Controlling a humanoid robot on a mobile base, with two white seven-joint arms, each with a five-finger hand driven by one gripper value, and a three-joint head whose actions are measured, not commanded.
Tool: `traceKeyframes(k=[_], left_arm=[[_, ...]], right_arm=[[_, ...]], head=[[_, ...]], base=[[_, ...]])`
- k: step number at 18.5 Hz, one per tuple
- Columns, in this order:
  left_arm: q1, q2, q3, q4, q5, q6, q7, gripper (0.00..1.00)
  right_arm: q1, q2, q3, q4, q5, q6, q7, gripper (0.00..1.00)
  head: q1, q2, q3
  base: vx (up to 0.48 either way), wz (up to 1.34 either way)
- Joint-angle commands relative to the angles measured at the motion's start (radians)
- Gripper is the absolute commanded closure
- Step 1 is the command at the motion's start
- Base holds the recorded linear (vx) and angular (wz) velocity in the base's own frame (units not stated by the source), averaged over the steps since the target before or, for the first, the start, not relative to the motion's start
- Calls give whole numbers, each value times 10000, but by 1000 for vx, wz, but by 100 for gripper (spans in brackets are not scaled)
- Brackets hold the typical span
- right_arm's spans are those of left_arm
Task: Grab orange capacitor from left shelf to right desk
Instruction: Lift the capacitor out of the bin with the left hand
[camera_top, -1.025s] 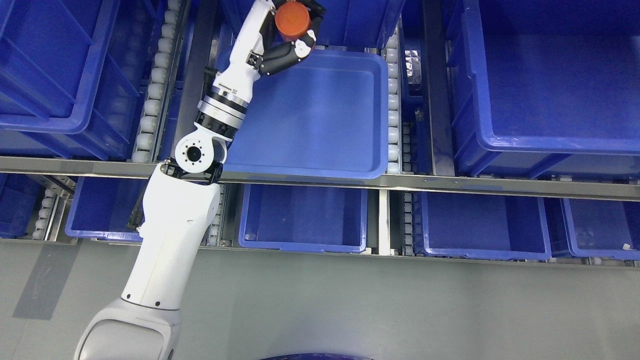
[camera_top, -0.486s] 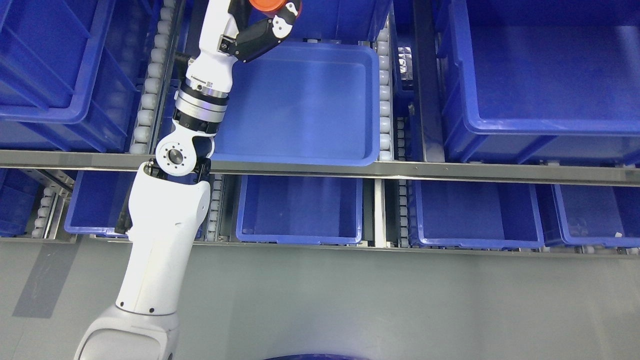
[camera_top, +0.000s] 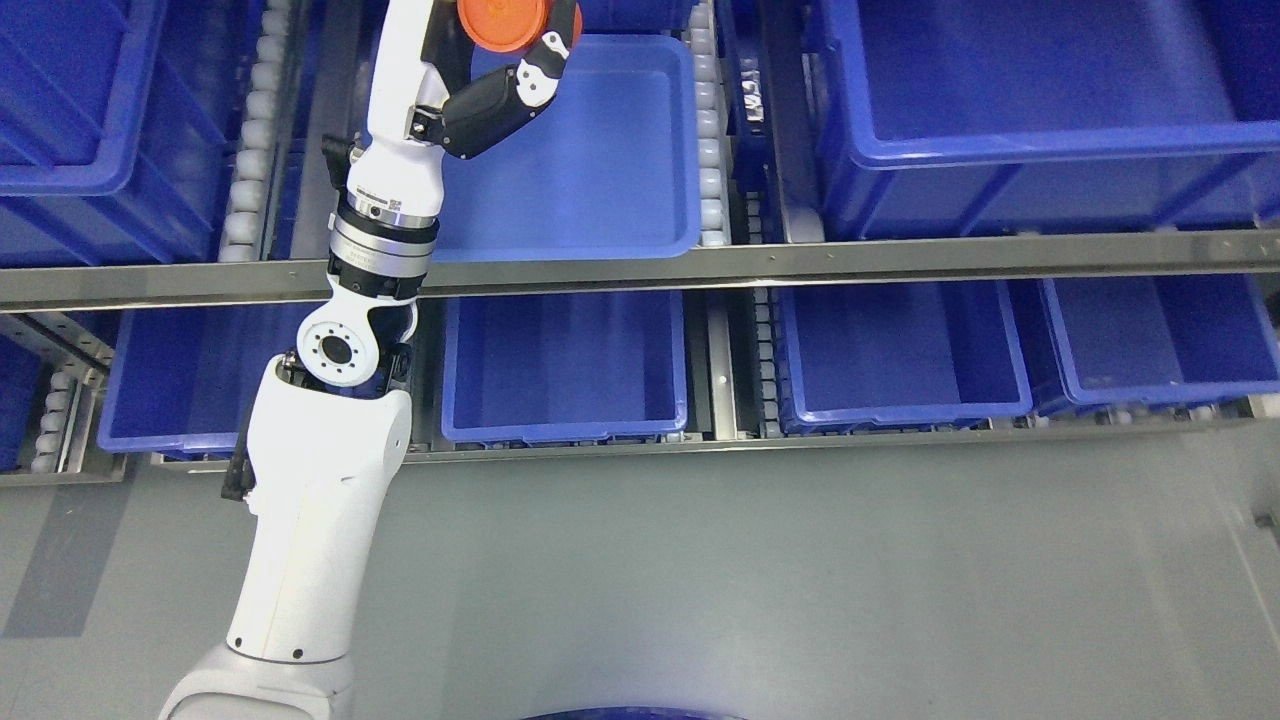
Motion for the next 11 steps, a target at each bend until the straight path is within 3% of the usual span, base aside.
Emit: traceKeyframes(k=[1,11], left_arm=[[234,175,114,-568,0,-15,3,98],[311,175,-85,-676,15,0,3,98]], right_arm=[[339,-175,-108,-230,0,5,4,0],[339,-175,-138,-230,15,5,19,0]], head=[[0,0,0],[0,0,0]], base=[[-166,-380],[-143,-604]])
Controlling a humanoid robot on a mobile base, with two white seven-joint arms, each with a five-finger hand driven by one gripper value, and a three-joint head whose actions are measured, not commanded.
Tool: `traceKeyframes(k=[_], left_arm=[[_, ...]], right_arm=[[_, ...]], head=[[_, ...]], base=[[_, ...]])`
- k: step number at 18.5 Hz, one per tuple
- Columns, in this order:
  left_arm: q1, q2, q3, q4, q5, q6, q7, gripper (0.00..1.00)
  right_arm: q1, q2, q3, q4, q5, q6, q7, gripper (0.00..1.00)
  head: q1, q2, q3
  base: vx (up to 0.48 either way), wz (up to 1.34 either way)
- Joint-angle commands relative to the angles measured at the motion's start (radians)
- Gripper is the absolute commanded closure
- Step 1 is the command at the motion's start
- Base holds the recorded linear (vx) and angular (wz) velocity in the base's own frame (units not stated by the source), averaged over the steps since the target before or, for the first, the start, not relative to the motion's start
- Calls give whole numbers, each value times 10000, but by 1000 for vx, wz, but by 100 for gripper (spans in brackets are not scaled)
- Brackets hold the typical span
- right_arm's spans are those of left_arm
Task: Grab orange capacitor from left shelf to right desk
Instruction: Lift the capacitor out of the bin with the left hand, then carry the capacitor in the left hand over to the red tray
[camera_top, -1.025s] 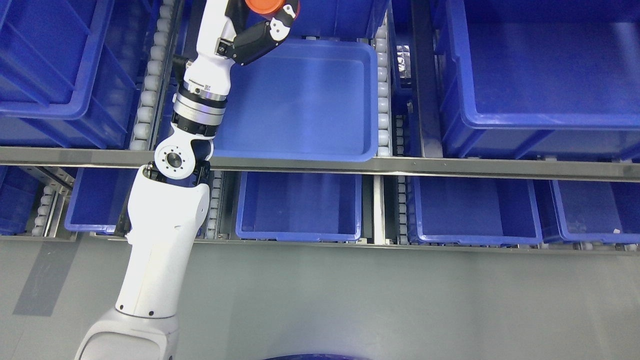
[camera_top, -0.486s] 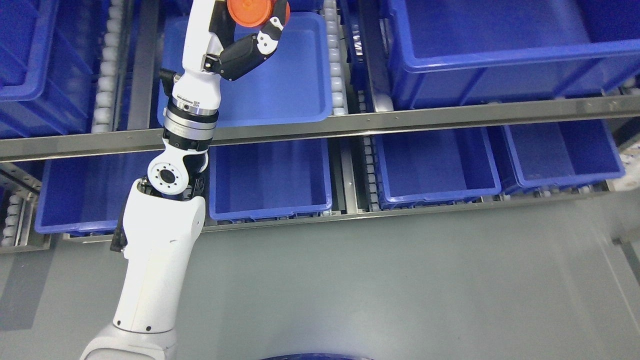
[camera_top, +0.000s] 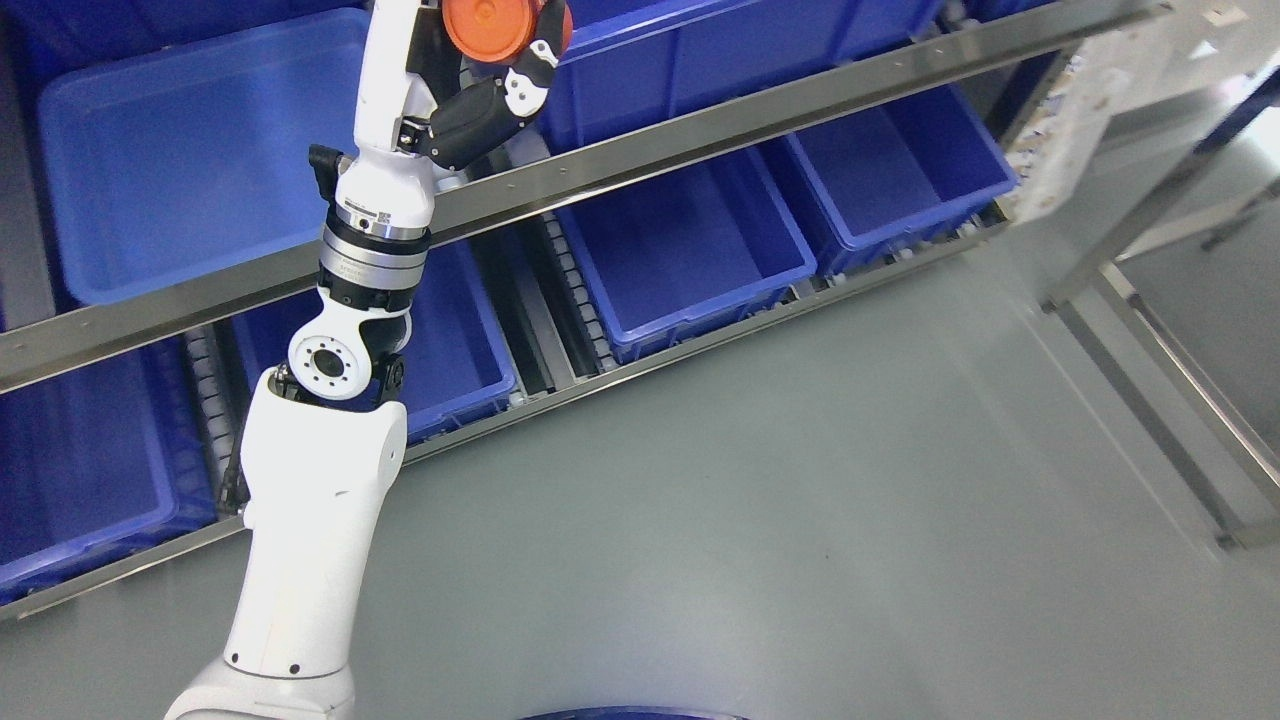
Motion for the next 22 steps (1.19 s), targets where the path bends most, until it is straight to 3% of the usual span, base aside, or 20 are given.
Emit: traceKeyframes(k=[1,9,18,22], left_arm=[[66,175,-252,-248,12,21,5,98],[82,175,-1126,-202,12,21,35,97],[2197,175,-2339,-202,-3,511,20,97],[2306,175,-2324,-187,-3,543,35,97]], right_arm=[[350,-174,-108,-230,15,5,4,0],[334,-174,-108,-230,0,5,3,0],[334,-174,-108,-230,0,5,3,0],[334,-174,-108,-230,0,5,19,0]], head=[[0,0,0],[0,0,0],[0,0,0],[0,1,0]], base=[[-112,-673],[-37,-486],[29,-313],[74,-443]])
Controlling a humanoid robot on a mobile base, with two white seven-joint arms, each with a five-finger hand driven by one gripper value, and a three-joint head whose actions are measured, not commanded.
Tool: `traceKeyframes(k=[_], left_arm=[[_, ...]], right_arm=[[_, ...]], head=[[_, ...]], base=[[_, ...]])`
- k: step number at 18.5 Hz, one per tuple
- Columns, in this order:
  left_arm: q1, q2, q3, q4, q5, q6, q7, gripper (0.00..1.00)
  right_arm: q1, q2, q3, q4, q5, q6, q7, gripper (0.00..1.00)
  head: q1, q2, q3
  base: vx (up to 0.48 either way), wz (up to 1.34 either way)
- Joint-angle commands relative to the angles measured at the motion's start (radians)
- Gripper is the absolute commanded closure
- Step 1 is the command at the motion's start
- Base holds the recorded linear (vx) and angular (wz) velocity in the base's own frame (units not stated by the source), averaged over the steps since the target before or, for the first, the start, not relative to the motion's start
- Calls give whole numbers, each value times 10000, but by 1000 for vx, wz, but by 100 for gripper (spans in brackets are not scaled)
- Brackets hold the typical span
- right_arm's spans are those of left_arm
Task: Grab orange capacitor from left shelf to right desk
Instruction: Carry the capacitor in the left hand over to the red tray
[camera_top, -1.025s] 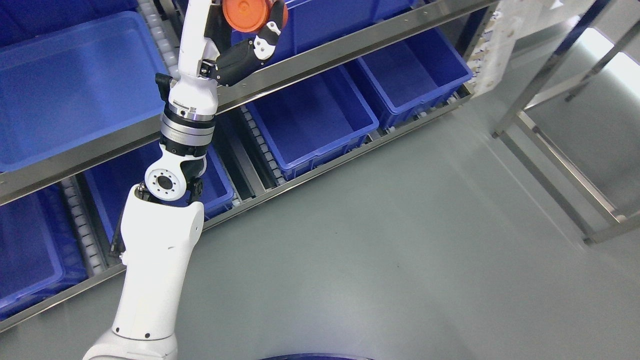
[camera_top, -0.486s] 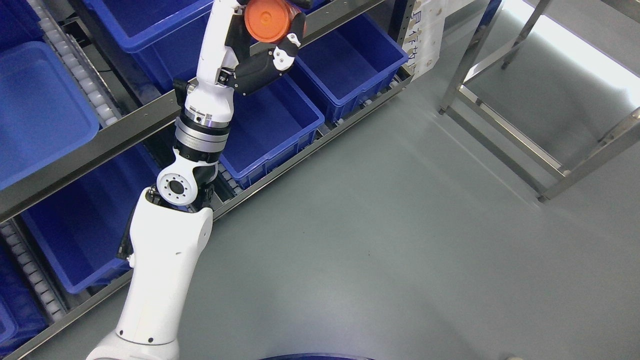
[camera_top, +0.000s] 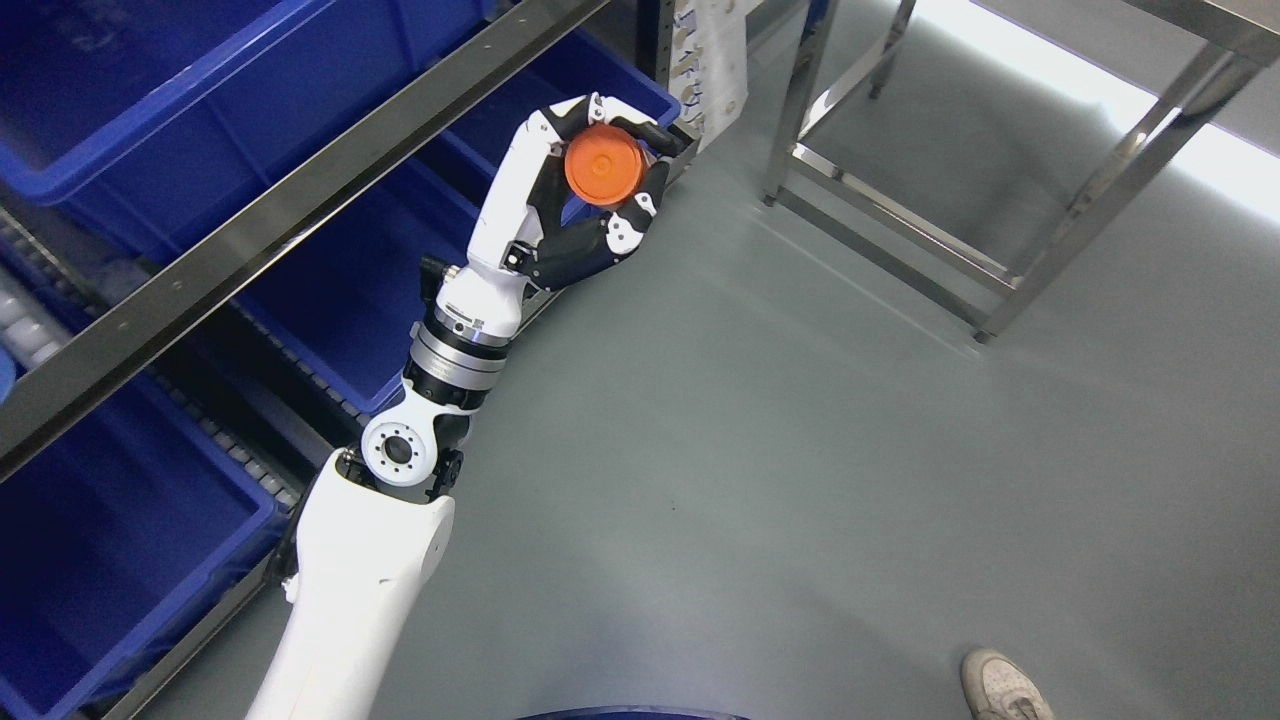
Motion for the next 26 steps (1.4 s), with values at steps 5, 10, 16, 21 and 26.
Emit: traceKeyframes(k=[5,10,16,21,26], left_arm=[[596,174,-747,-8,11,62,1,97],[596,174,-747,22,11,62,1,96],[550,174,-717,7,11,62,1,96],[335,174,-625,7,11,62,1,96],[-170,174,-533,-24,11,1,1,96]], right_arm=[[276,-175,-107,-229,-485,-11,14,0],[276,-175,-107,-229,-485,-11,-2,0],[291,-175,-107,-229,-485,-11,14,0],[276,-175,-107,-229,-485,-11,-2,0],[276,-175,-107,-229,-485,-11,14,0]], head=[[0,0,0],[0,2,0],[0,4,0],[0,4,0],[0,4,0]], base=[[116,-544],[178,-527],[239,-352],[289,-173],[325,-129]])
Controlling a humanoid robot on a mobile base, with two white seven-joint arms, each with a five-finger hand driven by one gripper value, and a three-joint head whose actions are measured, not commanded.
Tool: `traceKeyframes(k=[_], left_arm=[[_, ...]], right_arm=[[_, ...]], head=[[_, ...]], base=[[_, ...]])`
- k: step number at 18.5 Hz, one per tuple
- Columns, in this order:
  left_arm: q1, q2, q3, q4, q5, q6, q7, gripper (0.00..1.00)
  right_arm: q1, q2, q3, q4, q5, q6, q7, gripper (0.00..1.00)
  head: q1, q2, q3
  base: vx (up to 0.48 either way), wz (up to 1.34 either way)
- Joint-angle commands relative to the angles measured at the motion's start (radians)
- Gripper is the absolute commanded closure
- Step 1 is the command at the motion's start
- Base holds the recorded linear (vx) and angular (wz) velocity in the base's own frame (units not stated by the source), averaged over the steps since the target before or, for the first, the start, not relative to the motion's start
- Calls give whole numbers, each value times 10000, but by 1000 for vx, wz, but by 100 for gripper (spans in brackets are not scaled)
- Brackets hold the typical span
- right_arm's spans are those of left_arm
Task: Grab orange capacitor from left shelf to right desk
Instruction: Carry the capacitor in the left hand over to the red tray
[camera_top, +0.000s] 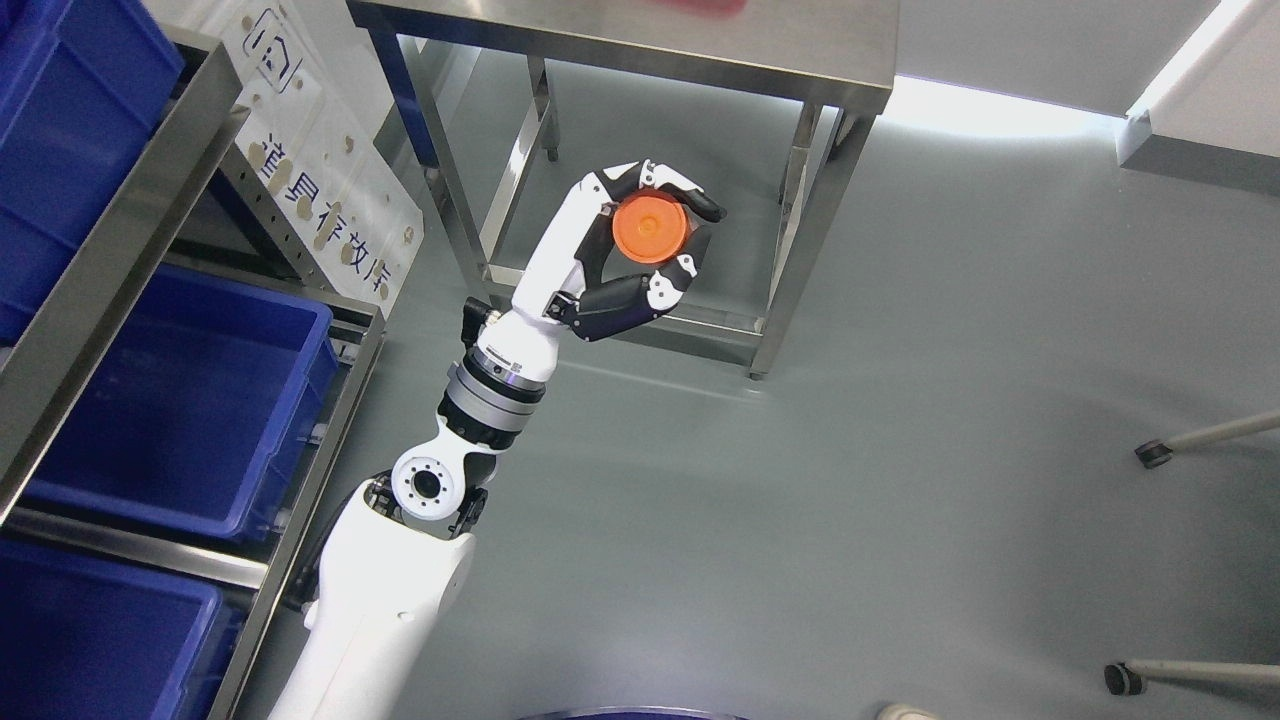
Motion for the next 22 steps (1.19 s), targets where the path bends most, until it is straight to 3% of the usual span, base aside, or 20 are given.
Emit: traceKeyframes(k=[1,15,22], left_arm=[[-538,174,87,-27,7,-97,24,96],[-1367,174,-220,-27,283,148,55,97],[-2378,174,-36,4,283,806,162,96]], right_arm=[[321,-175,-108,-230,-2,7,-12,0],[305,-175,-108,-230,-2,7,-12,0],[305,-175,-108,-230,-2,7,-12,0]], head=[[0,0,0],[0,0,0],[0,0,0]], base=[[327,-107],[327,-50],[248,-20]])
